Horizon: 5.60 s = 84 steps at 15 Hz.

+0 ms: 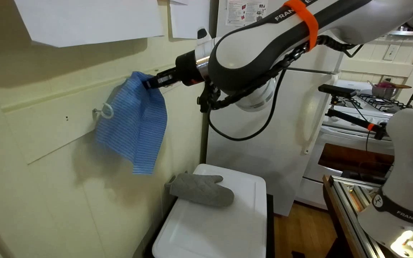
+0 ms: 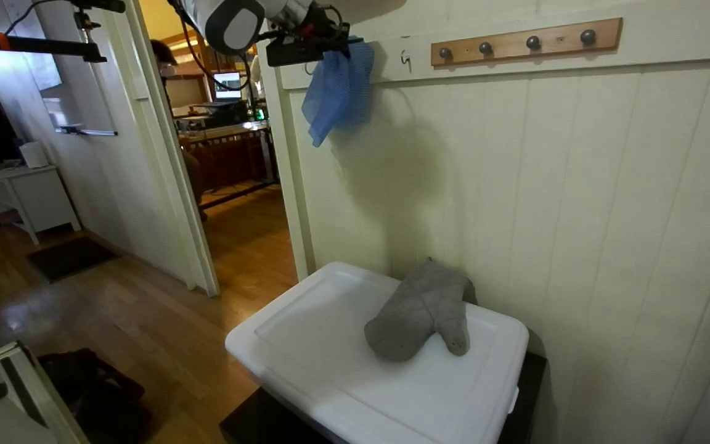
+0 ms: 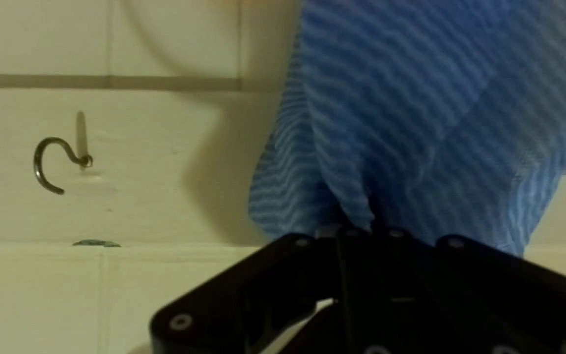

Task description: Hang the blue cloth

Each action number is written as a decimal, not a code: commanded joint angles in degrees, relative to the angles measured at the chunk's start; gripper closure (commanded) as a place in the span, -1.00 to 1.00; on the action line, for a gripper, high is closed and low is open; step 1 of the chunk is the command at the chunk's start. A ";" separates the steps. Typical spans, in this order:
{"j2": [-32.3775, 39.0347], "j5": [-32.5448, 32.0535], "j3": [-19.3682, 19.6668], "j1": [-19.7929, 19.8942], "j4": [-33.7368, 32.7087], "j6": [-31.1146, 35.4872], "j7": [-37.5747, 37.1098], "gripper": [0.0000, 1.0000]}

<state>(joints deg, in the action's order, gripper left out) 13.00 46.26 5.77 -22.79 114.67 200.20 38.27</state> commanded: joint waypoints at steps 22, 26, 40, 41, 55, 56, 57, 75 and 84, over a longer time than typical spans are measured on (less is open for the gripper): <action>2.05 4.95 7.48 -9.45 -5.05 -7.55 4.11 0.31; 1.77 5.83 10.91 -12.56 -4.24 -8.02 4.25 -0.31; 3.13 -6.68 41.92 -37.55 -1.20 -27.13 -16.60 -1.00; 3.12 -8.49 44.00 -39.17 -1.40 -28.89 -18.91 -1.00; 4.03 -33.71 58.86 -50.59 -1.74 -40.52 -44.46 -1.00; 4.17 -36.92 59.14 -50.60 -1.88 -41.21 -46.72 -1.00; 4.10 -41.04 59.13 -50.38 -2.14 -42.24 -50.02 -1.00; -18.73 -78.81 27.22 -24.20 3.05 -62.26 -79.77 -1.00; -27.09 -70.35 -4.60 10.14 14.57 -60.08 -78.06 -1.00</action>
<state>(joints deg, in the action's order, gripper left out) -10.32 -27.47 6.72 -19.21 124.52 138.93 -40.57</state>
